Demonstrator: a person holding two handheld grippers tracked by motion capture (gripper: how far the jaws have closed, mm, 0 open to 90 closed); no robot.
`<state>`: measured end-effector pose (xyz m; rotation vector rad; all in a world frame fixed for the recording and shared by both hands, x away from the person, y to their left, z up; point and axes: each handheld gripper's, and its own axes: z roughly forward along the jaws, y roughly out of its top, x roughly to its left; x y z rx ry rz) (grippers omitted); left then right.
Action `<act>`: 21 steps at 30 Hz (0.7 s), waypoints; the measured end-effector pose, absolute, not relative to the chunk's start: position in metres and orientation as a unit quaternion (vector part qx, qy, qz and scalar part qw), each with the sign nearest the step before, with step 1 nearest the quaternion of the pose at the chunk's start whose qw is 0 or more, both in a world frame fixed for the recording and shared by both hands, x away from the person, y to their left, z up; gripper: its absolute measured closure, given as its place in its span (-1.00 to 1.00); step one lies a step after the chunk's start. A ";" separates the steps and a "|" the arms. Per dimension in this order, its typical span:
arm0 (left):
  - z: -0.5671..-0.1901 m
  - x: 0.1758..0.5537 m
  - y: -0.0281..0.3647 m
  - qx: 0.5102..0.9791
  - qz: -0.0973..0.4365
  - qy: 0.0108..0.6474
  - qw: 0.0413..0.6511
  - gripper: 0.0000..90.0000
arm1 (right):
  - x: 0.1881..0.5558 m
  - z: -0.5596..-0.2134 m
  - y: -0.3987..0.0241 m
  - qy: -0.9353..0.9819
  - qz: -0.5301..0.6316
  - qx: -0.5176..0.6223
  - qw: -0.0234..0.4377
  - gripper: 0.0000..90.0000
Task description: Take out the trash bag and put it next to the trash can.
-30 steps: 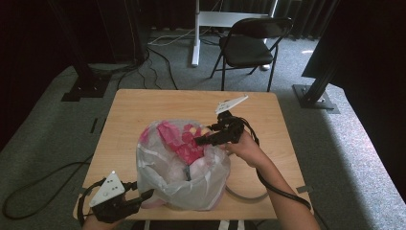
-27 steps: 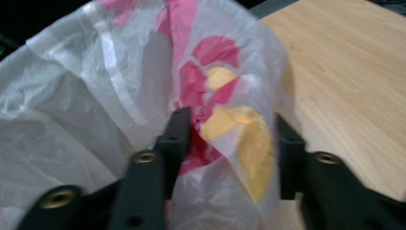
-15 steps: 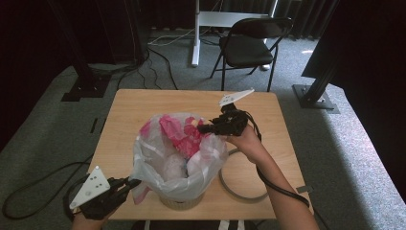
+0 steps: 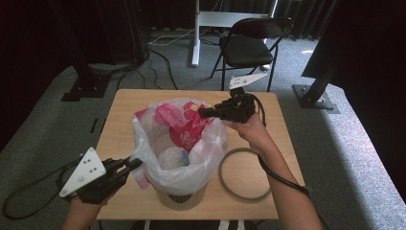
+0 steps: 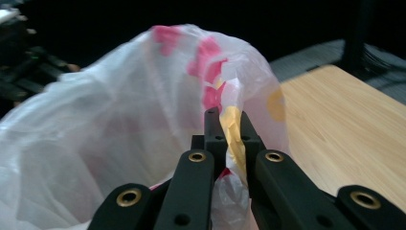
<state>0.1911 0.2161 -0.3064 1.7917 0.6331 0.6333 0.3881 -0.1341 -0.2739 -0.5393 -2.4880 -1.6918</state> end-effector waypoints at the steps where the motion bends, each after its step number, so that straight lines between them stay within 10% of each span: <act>1: -0.303 0.194 0.213 0.753 0.266 0.262 0.542 0.93 | 0.386 -0.269 -0.133 -0.813 -0.555 -0.170 0.046 0.96; 14: -0.296 0.223 0.171 0.756 0.235 0.237 0.563 0.92 | 0.358 -0.276 -0.107 -0.801 -0.574 -0.060 0.160 0.92; 21: -0.294 0.226 0.157 0.756 0.233 0.228 0.568 0.93 | 0.349 -0.286 -0.089 -0.810 -0.550 0.006 0.206 -0.09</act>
